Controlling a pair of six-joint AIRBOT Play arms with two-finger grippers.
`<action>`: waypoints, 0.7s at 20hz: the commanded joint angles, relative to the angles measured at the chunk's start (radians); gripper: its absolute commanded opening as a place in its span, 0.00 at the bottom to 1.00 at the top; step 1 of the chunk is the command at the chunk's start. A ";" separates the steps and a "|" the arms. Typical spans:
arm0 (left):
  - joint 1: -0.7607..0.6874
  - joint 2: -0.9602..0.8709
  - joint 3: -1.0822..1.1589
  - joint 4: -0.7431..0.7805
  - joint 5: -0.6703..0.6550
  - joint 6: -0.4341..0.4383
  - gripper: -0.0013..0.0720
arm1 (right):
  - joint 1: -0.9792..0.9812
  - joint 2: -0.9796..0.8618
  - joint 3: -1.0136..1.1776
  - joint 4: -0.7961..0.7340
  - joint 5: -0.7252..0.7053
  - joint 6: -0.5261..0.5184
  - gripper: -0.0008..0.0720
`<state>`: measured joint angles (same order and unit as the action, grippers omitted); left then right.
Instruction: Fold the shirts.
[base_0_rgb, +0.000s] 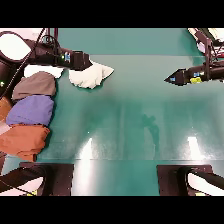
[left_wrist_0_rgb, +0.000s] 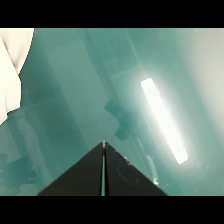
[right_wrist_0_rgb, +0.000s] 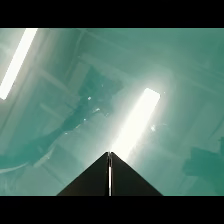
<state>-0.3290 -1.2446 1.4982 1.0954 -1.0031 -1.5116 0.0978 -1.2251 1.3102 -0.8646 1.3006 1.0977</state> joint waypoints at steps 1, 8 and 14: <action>-0.001 0.000 -0.001 0.000 0.000 0.000 0.05 | 0.001 -0.002 0.000 0.001 0.001 0.000 0.03; -0.001 -0.001 -0.001 -0.001 0.000 0.000 0.05 | 0.001 -0.006 0.001 0.001 0.001 0.000 0.03; 0.000 -0.004 -0.002 0.051 0.162 0.040 0.18 | 0.001 -0.006 0.001 0.002 -0.005 0.000 0.03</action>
<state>-0.3294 -1.2457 1.4971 1.1000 -0.9363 -1.5066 0.0978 -1.2301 1.3102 -0.8639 1.3006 1.0977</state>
